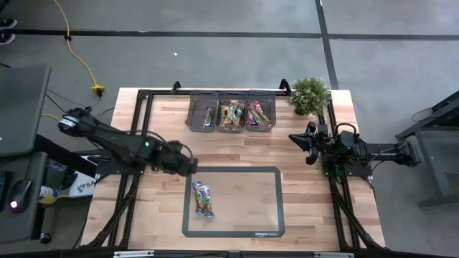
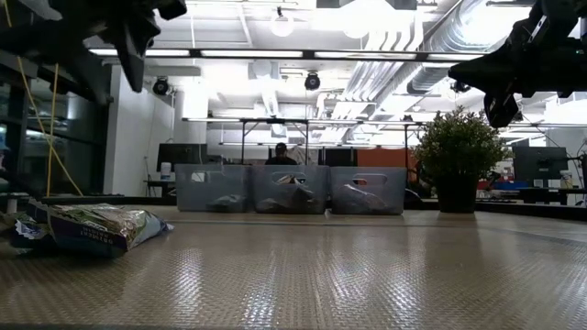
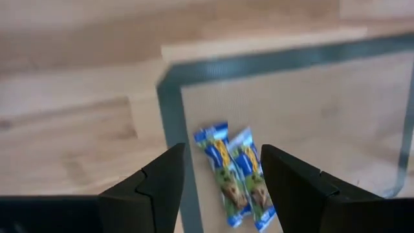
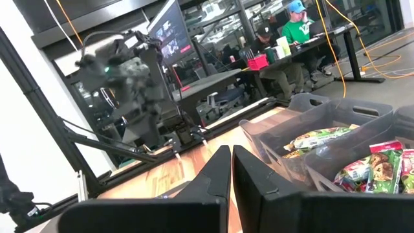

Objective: Pick and place Granola Bars by type
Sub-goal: Put the blue granola bar into the left black bin

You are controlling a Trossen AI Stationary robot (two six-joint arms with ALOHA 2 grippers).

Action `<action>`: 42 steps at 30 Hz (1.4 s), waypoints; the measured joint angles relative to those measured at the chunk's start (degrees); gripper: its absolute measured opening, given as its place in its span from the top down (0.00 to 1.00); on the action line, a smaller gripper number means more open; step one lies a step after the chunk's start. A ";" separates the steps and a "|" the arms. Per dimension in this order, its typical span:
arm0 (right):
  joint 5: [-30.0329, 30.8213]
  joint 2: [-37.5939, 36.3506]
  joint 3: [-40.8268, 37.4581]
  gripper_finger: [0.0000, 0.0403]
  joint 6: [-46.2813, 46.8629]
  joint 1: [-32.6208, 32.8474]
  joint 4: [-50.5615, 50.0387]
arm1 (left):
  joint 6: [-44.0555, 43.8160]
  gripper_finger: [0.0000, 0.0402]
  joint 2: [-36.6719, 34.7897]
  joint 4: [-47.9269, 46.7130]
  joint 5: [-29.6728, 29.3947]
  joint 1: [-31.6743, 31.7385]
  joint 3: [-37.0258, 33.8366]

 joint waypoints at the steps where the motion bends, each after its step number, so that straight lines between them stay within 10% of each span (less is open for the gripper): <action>1: -0.01 0.01 0.00 1.00 -0.01 0.00 0.00 | -0.96 0.51 0.92 0.93 0.65 -0.73 -0.13; 18: -0.01 -0.03 0.00 1.00 -0.01 0.00 -0.03 | -6.97 0.51 19.56 24.82 9.26 -4.78 -0.31; 42: 0.01 0.72 0.00 1.00 0.00 0.00 -0.02 | -14.13 0.51 24.68 20.99 12.06 -6.66 0.19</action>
